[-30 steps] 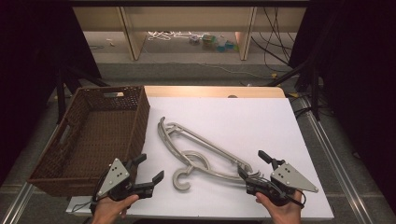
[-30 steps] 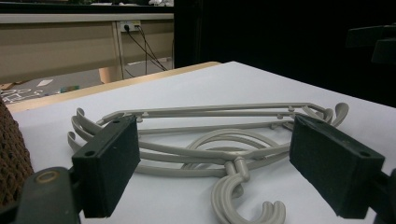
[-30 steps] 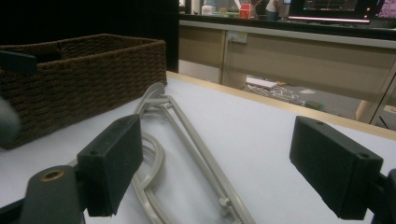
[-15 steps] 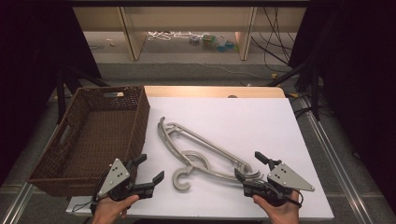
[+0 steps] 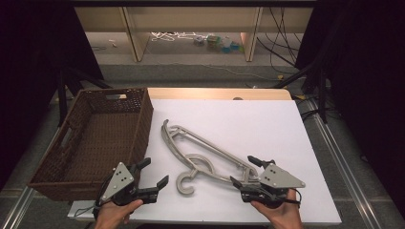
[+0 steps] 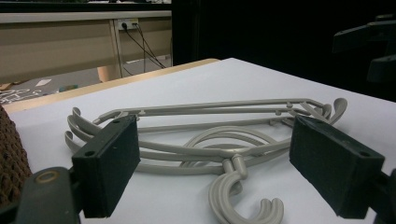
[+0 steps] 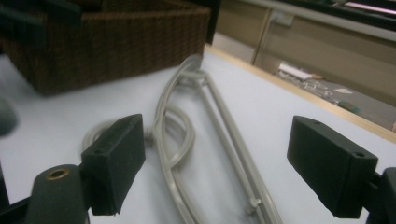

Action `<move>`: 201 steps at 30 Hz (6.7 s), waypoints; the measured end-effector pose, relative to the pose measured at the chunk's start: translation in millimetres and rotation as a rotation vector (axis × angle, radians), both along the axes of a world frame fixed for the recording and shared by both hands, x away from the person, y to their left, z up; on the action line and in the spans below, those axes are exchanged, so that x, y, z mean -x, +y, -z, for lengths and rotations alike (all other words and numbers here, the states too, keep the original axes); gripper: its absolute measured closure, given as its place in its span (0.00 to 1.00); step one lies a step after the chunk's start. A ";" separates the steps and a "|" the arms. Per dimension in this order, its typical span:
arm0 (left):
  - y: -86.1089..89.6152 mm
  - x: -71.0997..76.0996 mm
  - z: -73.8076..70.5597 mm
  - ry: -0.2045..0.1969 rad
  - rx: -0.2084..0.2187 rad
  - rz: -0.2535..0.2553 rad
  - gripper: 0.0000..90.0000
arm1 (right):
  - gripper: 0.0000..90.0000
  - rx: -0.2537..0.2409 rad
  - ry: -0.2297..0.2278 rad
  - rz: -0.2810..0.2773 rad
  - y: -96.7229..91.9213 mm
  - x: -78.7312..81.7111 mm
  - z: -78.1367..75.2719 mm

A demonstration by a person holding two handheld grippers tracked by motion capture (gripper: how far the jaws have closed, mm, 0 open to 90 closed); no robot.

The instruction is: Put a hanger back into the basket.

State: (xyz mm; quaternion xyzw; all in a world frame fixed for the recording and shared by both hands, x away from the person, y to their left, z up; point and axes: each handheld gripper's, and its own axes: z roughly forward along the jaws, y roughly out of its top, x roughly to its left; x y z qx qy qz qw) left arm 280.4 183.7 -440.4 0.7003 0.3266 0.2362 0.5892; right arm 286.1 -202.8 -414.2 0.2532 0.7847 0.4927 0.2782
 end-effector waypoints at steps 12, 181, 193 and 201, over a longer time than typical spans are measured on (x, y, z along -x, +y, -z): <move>0.1 -0.4 0.4 0.002 -0.008 0.002 0.18 | 0.44 0.386 0.216 -0.186 43.9 -35.3 25.6; 80.3 -52.2 -150.7 0.170 -0.035 0.045 0.88 | 0.18 -0.006 0.095 -0.062 1.0 -22.7 6.4; 125.7 -80.6 -151.4 0.193 -0.052 -0.101 0.88 | 0.18 -0.013 0.102 -0.059 -0.6 -23.5 6.9; 145.2 -89.9 -151.5 0.206 -0.053 -0.151 0.88 | 0.18 -0.010 0.103 -0.064 -0.4 -24.0 7.4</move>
